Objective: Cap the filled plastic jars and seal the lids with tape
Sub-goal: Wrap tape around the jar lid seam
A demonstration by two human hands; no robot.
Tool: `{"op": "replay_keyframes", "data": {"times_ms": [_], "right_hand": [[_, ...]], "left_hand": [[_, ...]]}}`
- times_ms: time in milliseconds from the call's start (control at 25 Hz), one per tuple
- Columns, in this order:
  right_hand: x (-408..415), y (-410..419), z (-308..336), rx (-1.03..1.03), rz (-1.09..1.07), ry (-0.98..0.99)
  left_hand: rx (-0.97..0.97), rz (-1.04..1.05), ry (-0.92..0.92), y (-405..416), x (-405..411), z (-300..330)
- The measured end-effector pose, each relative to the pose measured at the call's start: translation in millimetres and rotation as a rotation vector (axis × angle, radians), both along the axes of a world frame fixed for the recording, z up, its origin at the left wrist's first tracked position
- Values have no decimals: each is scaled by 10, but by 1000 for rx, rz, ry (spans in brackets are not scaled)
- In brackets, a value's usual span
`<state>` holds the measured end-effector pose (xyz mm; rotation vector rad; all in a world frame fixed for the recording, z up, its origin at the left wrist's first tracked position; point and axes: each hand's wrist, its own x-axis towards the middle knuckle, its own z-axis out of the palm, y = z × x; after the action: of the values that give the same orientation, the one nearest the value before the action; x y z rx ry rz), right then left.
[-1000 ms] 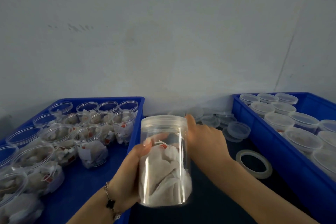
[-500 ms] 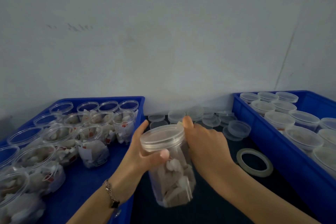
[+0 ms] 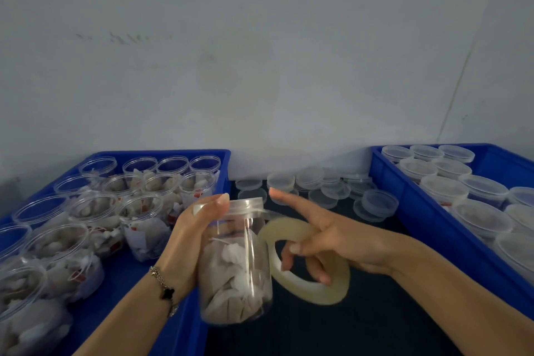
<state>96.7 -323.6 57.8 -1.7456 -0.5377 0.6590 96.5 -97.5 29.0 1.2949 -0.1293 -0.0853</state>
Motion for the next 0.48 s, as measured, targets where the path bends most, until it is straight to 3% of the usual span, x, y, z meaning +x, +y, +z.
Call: {"op": "replay_keyframes", "data": {"times_ms": [200, 480], "right_hand": [[-73, 51, -40, 199, 51, 289], [-118, 108, -123, 0, -232, -199]], "left_hand": [[20, 8, -19, -28, -23, -20], [84, 71, -57, -35, -37, -5]]}}
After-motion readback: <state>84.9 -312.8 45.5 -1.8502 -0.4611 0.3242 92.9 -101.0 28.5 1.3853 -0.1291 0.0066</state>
